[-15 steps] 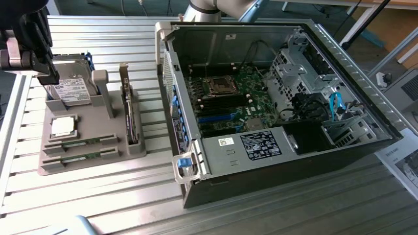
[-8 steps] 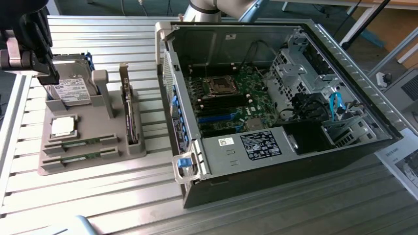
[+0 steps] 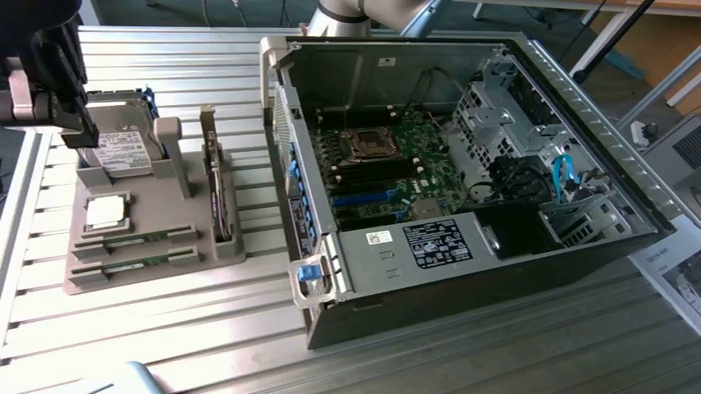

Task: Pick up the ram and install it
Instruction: 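Pick up the ram and move it above insertion slot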

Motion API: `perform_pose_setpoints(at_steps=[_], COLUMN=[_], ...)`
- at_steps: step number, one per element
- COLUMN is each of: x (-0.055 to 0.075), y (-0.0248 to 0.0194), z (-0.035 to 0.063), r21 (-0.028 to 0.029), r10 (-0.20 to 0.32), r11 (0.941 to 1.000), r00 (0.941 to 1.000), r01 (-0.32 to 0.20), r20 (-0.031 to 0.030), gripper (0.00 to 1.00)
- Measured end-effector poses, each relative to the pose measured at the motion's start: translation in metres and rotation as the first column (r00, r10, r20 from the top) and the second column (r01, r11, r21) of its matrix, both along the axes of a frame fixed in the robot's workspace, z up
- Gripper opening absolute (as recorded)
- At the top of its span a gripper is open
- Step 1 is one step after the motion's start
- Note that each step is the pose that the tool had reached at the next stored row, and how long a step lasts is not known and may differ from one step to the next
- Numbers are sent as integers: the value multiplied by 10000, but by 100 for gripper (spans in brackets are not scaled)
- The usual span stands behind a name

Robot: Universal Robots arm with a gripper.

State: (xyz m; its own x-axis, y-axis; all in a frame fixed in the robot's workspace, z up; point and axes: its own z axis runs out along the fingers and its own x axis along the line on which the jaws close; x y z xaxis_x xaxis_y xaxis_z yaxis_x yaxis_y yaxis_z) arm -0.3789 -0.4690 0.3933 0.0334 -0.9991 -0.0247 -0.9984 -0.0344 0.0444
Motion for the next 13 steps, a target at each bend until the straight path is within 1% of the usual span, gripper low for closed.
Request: perform_pose_setpoints(at_steps=[3,13], x=[0,0], y=[-28,-32], z=[0,0], r21=[-1,1], r10=[1,0], r11=[10000,10000], r00=[10000,10000], r01=[-1,0], r20=[-1,0], gripper=[11,11])
